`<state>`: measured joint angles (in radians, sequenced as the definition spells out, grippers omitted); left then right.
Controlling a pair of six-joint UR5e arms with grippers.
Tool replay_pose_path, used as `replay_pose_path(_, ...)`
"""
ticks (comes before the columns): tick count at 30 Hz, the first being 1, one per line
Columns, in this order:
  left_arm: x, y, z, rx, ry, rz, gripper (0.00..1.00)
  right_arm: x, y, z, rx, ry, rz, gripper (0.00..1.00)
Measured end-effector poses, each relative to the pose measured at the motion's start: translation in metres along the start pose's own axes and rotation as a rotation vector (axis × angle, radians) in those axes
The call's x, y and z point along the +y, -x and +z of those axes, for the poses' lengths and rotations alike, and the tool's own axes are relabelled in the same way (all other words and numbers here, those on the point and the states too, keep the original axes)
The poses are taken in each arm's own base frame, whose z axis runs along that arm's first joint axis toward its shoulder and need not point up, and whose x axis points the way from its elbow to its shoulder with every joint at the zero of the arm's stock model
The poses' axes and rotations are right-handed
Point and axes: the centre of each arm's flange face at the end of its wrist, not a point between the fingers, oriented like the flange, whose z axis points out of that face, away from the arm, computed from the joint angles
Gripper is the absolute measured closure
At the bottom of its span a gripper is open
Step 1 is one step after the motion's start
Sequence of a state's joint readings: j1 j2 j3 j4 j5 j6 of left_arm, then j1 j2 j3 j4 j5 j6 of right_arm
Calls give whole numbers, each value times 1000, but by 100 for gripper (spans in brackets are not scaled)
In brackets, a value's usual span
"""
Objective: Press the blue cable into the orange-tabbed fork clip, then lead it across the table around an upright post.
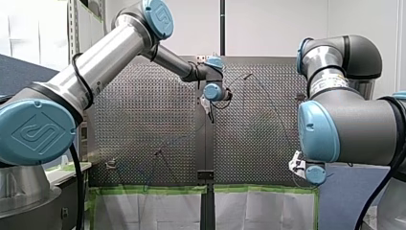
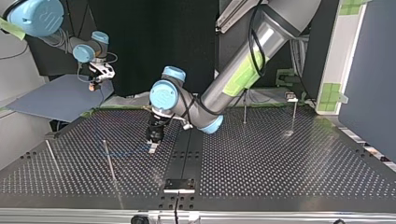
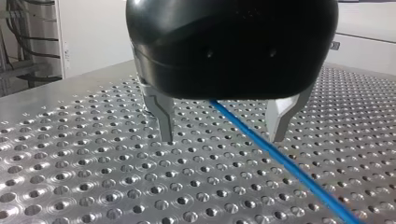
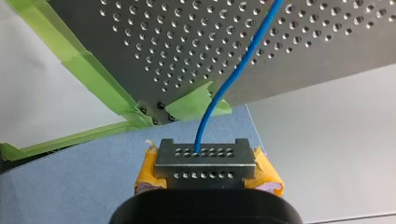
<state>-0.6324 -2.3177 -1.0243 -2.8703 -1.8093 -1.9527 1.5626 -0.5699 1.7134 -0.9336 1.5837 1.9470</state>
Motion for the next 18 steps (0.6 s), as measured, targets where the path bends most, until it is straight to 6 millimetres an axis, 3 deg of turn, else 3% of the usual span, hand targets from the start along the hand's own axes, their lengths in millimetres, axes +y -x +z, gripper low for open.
replay_pose_path(18, 3, -6, -8, 66, 26, -50, 4, -2, -1, 3, 31, -14, -4, 100)
